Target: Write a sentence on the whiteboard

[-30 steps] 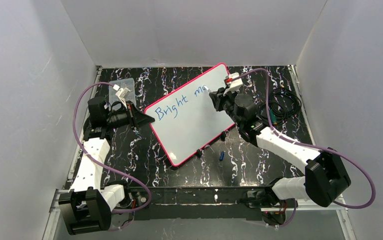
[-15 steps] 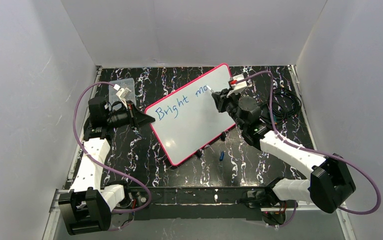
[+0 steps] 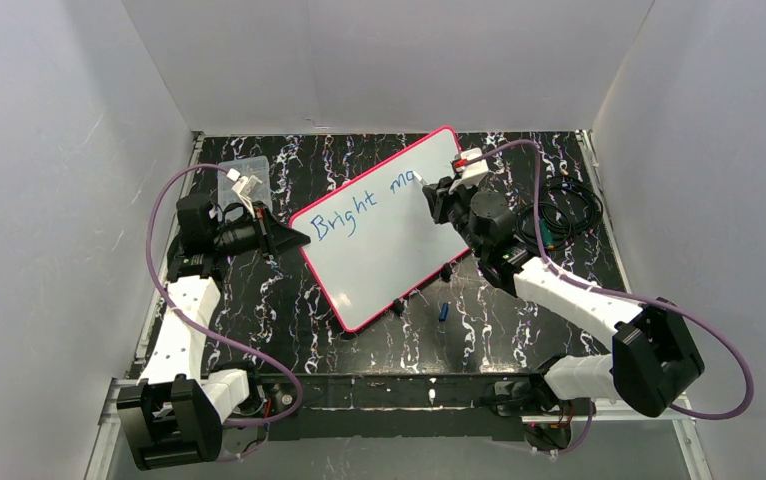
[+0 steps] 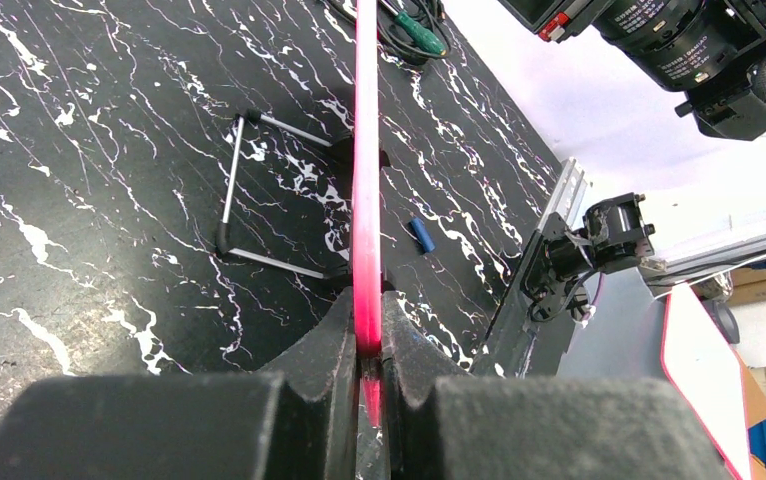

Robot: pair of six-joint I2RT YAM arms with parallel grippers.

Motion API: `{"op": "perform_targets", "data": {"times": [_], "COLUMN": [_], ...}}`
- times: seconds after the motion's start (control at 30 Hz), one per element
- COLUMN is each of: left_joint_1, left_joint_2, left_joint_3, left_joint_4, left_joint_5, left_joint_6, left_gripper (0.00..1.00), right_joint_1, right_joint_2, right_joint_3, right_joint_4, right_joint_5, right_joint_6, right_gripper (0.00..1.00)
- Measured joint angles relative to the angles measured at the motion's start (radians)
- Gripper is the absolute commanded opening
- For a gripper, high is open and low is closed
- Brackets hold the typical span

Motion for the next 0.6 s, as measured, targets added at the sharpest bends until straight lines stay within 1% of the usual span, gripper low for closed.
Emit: {"op": "perform_targets", "data": {"times": [0.6], "left_joint_1": [0.000], "left_joint_2": [0.000], "left_joint_3": [0.000], "left_joint_4": [0.000], "left_joint_5": [0.000], "left_joint_6": [-0.005], "left_gripper": [0.00], "right_joint_1": [0.000], "right_joint_2": [0.010], "right_joint_3": [0.008], "right_joint_4": [0.003], "right_joint_5": [0.011], "right_joint_6": [-0.011], "right_gripper": [0.01]}}
